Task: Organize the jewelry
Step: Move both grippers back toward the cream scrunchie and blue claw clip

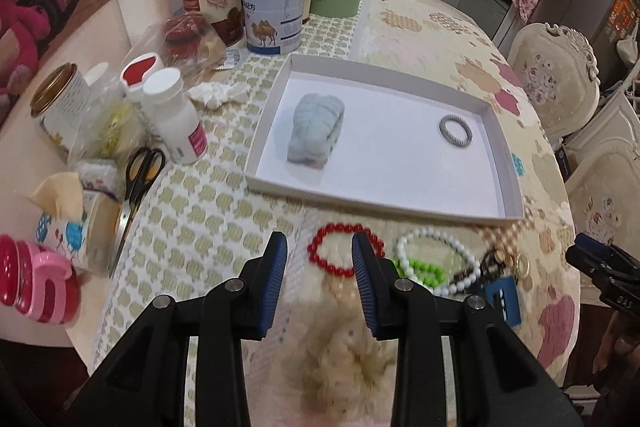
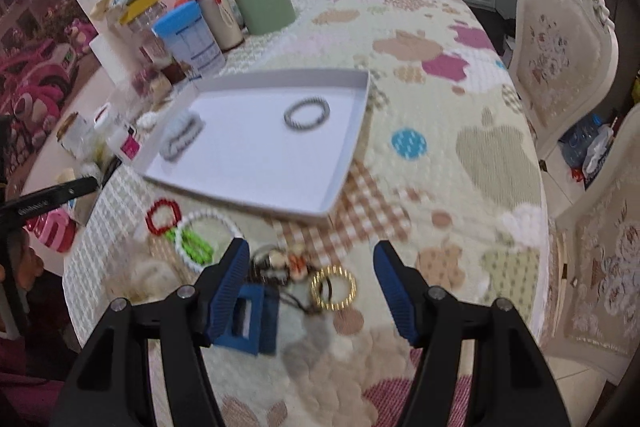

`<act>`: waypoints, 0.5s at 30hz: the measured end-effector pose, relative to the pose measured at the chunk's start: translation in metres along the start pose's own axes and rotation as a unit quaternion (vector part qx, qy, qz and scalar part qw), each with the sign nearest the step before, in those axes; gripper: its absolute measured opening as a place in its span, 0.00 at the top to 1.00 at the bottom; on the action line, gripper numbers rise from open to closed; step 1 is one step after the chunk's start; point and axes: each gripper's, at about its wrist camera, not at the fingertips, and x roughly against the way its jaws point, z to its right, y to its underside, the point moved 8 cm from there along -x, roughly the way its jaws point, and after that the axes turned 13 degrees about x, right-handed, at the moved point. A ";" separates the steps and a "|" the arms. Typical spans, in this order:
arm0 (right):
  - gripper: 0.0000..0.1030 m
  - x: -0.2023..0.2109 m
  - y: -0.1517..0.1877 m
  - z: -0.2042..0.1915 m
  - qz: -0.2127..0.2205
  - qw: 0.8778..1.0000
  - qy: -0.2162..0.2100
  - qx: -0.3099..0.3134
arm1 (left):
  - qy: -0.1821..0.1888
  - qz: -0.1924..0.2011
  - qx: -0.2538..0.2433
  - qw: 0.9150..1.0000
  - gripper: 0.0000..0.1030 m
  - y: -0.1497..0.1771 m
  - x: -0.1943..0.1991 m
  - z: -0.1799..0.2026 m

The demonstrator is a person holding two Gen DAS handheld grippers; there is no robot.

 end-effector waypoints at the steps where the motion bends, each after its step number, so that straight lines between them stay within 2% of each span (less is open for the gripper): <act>1: 0.34 0.001 0.005 -0.002 0.000 1.000 -0.001 -0.002 | 0.003 -0.002 0.002 1.000 0.77 0.005 0.003 0.000; 6: 0.34 0.010 0.010 -0.013 0.011 1.000 -0.003 0.002 | 0.013 -0.014 -0.001 1.000 0.77 0.023 0.009 -0.001; 15: 0.34 0.017 0.008 -0.035 0.013 1.000 -0.007 0.022 | 0.009 -0.010 -0.013 1.000 0.77 0.044 0.019 0.000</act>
